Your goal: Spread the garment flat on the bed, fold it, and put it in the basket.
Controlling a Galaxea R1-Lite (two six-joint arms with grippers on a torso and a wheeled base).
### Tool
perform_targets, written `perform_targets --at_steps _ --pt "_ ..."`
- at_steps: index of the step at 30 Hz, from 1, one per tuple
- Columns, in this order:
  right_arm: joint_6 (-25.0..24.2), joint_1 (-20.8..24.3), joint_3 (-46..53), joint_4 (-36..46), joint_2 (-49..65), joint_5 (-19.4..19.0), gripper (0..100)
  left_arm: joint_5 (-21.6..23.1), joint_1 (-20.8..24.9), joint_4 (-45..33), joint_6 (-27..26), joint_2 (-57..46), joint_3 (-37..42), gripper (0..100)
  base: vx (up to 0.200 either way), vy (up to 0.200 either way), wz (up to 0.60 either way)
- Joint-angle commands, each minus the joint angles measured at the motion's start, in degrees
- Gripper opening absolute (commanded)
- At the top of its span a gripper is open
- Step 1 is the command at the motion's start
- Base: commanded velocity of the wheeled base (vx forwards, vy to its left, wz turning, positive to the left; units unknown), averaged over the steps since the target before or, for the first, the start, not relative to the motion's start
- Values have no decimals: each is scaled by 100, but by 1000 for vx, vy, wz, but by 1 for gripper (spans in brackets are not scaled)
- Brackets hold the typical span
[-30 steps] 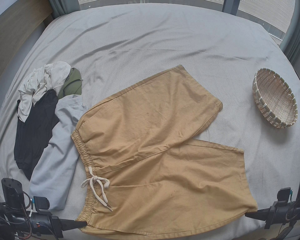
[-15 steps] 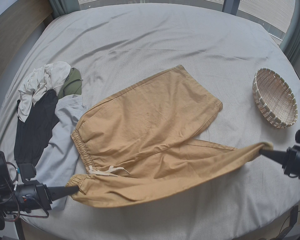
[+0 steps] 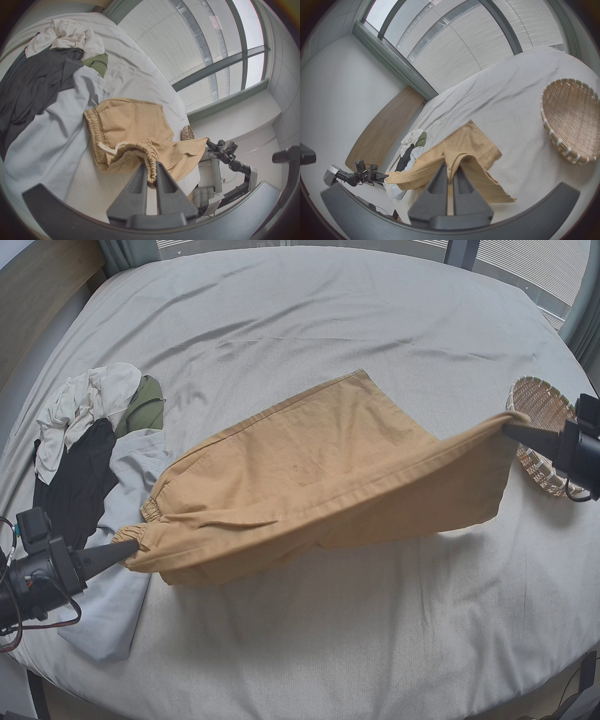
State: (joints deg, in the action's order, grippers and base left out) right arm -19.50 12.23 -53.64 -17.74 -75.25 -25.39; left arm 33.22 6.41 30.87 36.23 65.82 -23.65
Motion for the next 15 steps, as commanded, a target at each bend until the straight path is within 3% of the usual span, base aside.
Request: perform_targets --at_steps 1,15 --pt "-1 227 -621 16 -613 140 0 -17 -193 25 130 63 -175 0 0 0 0" --pt "-1 289 -1650 42 -1422 360 0 -8 -501 -2 147 124 -166 0 0 0 0"
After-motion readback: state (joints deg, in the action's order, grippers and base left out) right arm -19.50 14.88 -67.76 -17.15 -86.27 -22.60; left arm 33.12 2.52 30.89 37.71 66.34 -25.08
